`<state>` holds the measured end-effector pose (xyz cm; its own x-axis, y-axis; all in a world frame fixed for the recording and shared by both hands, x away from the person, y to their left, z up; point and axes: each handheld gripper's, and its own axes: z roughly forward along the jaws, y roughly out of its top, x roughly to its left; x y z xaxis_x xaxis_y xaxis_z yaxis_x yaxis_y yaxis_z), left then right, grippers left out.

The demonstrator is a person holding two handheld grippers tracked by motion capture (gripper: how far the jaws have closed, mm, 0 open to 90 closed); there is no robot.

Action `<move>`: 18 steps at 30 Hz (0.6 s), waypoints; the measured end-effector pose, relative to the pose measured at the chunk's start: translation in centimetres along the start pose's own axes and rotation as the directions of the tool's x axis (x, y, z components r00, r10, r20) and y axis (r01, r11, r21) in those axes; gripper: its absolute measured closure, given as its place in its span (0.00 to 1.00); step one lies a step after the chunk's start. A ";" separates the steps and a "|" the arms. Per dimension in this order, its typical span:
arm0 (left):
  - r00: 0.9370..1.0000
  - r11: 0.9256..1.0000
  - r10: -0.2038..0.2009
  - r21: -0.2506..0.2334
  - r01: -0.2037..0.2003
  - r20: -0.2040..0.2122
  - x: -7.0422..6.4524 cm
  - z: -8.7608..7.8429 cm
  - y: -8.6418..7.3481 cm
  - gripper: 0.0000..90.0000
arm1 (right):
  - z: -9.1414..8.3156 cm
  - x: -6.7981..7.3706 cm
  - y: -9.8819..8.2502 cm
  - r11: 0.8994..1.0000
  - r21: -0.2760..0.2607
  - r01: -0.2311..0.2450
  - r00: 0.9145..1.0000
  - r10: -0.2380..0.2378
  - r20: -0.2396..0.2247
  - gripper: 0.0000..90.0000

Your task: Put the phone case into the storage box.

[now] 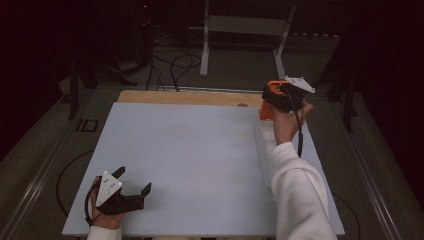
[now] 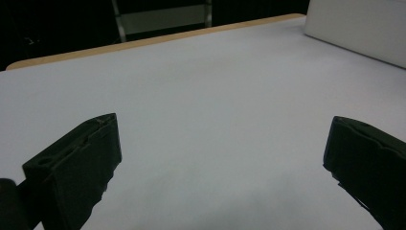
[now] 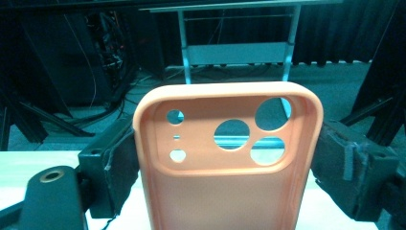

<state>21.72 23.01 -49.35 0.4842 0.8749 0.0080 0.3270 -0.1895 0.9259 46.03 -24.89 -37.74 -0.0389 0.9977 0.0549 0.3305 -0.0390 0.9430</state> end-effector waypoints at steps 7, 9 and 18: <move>1.000 1.000 -0.002 -0.002 0.002 0.001 0.0 0.0 0.0 0.00 | 0.4 0.0 -0.2 1.000 0.009 0.011 1.000 -0.012 0.007 0.18; 1.000 1.000 -0.001 -0.002 0.001 0.000 0.0 0.0 0.0 0.00 | 0.5 0.0 -0.3 1.000 0.013 0.012 1.000 -0.012 0.008 0.18; 1.000 1.000 -0.003 -0.004 0.003 -0.002 0.0 -0.1 0.0 0.00 | 1.2 -0.4 -1.2 0.999 0.041 0.009 1.000 -0.010 0.015 0.18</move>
<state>21.69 23.03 -49.30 0.4820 0.8761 0.0062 0.3248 -0.1852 0.9275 46.80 -25.13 -39.31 -0.0280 0.9988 0.0404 0.3682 -0.0272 0.9293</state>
